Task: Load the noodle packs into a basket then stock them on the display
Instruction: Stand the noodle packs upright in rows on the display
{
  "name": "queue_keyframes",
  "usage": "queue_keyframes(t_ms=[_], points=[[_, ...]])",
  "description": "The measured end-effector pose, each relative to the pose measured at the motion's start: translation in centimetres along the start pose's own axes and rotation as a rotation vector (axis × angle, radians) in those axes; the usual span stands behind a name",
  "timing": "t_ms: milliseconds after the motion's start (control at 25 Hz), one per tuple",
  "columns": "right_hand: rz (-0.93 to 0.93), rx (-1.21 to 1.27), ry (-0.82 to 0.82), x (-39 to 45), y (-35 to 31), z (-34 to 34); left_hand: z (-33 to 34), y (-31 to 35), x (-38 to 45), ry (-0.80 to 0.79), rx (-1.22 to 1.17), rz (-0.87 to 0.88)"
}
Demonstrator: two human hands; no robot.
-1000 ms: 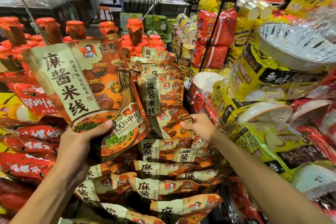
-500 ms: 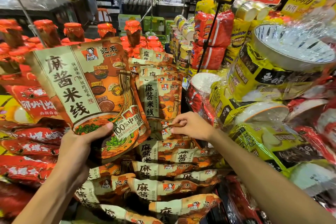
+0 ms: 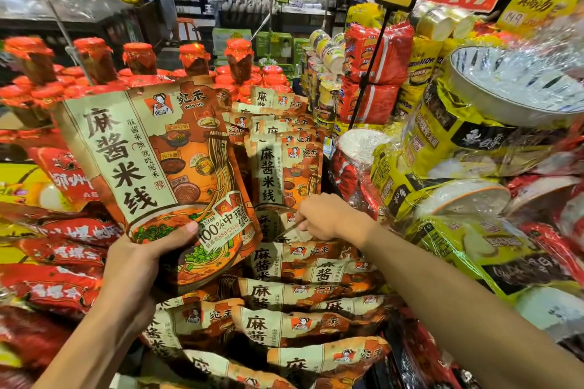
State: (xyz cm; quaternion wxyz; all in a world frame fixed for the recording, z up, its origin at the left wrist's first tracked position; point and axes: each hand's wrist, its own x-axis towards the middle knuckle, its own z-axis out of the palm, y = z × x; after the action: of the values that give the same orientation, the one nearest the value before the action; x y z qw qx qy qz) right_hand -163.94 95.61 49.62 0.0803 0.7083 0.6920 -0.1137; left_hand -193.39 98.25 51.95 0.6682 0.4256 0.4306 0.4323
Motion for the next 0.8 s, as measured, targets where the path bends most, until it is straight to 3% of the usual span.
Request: queue_keyframes(t_ms=[160, 320, 520, 800], points=[[0.079, 0.201, 0.072, -1.2, 3.2, 0.3, -0.2, 0.1, -0.2, 0.009, 0.001, 0.014], [0.148, 0.323, -0.013, -2.5, 4.3, 2.0, 0.2, -0.2, 0.0, 0.005, -0.002, -0.010], [0.199, 0.309, -0.118, -3.7, 5.0, 2.6, 0.7, -0.7, 0.1, 0.005, 0.032, 0.016], [0.171, 0.340, -0.027, -4.1, 4.5, 3.2, 0.5, -0.7, -0.2, -0.030, 0.082, 0.016]])
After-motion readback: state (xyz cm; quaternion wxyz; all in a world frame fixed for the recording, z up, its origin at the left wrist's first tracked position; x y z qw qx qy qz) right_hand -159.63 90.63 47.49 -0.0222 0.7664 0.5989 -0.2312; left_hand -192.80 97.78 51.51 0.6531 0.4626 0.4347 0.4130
